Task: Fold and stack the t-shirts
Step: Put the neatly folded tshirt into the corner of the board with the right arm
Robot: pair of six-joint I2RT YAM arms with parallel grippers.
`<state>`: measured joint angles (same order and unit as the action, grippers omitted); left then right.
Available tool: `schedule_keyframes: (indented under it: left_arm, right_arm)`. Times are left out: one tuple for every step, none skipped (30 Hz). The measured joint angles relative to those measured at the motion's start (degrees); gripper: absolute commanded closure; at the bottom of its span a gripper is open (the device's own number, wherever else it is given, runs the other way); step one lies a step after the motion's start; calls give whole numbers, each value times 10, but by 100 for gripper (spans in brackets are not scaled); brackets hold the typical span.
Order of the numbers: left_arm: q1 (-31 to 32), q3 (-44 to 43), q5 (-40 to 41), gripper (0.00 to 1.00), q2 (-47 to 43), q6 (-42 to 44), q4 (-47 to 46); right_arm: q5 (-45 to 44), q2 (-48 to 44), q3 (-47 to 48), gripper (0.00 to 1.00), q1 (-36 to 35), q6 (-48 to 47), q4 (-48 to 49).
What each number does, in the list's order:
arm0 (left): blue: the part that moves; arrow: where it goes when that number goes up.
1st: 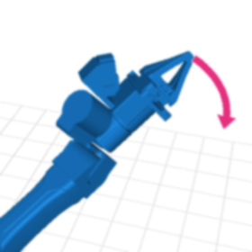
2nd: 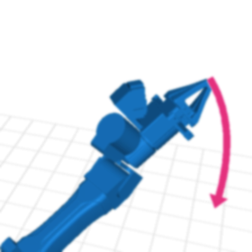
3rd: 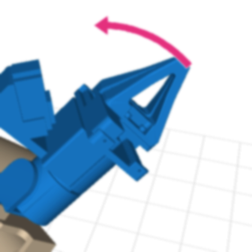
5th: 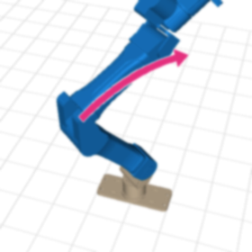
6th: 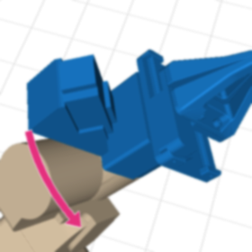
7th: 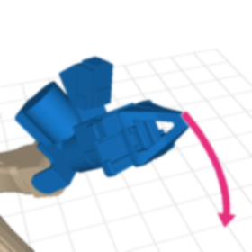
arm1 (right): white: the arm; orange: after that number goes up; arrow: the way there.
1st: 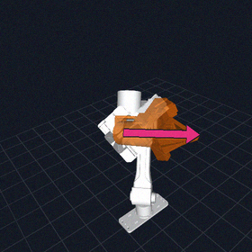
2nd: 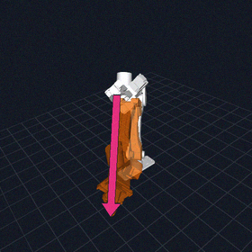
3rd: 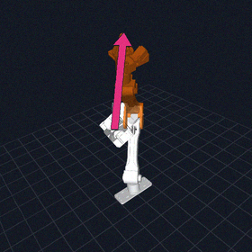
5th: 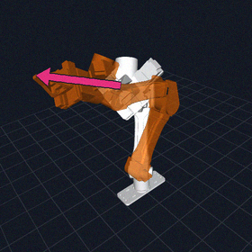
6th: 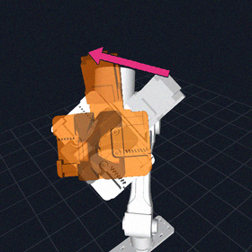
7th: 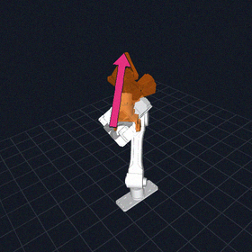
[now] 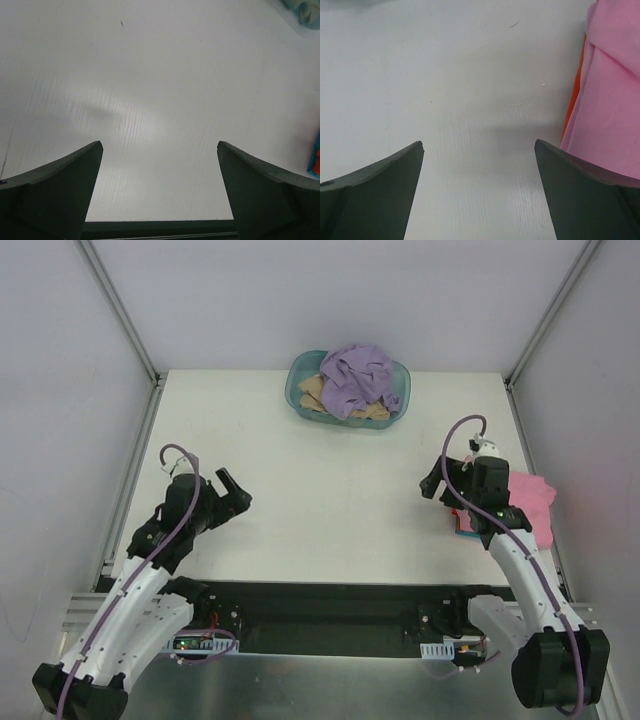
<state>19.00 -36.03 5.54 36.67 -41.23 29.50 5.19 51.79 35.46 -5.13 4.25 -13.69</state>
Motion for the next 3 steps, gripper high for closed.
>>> schedule_keyframes:
  left_arm:
    - [0, 2, 5, 1, -5, -1, 0]
    - [0, 3, 10, 1, -9, -2, 0]
    - [0, 3, 14, 1, -14, -3, 1]
  right_arm:
    - [-1, -1, -2, 3, -2, 0, 5]
    - [-3, -5, -5, 3, -3, 1, 11]
    - [-5, -9, -6, 3, -4, 1, 12]
